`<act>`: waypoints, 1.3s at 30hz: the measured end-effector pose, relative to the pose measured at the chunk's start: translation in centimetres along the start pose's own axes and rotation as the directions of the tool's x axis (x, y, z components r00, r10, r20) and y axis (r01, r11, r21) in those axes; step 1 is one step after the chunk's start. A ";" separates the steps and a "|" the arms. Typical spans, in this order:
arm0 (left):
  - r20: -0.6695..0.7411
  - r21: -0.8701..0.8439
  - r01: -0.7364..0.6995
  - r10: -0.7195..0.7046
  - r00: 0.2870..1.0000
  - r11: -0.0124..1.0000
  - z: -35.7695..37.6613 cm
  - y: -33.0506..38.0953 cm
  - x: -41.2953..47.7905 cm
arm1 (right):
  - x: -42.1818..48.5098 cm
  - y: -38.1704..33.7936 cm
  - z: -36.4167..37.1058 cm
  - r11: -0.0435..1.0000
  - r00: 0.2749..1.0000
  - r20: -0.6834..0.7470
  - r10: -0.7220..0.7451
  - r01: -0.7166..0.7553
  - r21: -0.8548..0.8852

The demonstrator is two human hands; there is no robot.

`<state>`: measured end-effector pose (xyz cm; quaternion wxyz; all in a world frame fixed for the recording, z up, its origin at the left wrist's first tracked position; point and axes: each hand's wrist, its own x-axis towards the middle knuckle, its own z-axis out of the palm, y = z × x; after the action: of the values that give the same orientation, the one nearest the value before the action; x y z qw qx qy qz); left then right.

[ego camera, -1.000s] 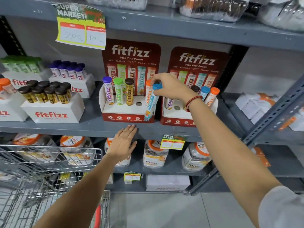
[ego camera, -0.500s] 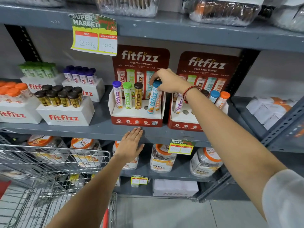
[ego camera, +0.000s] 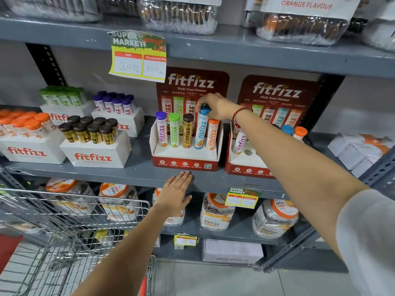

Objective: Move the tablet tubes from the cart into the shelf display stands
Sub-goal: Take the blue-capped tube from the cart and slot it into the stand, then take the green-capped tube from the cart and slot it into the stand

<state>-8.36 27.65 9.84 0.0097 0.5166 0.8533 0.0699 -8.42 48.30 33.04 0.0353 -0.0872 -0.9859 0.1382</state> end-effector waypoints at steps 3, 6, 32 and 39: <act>-0.005 -0.001 0.000 0.000 1.000 1.000 0.1 -0.1 0.0 | 0.0 -0.4 0.7 0.999 0.998 0.065 0.006 -0.008 0.043; -0.008 0.004 -0.003 0.003 1.000 1.000 0.2 -0.2 0.1 | -0.1 -0.4 1.9 0.996 0.995 0.099 0.016 -0.025 0.087; -0.025 -0.403 0.619 -0.684 0.729 0.674 1.8 -4.6 -21.2 | -6.5 -14.4 22.2 0.908 0.955 -0.032 -0.296 0.292 0.300; 0.054 -0.368 0.742 -0.783 0.619 0.561 5.0 -4.3 -26.8 | -6.4 -18.2 34.2 0.930 0.813 0.455 -0.363 0.282 0.237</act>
<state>0.75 2.60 2.85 0.0826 0.0806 0.9636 0.2410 -8.31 20.82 5.04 -0.1866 0.1228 -0.9483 0.2254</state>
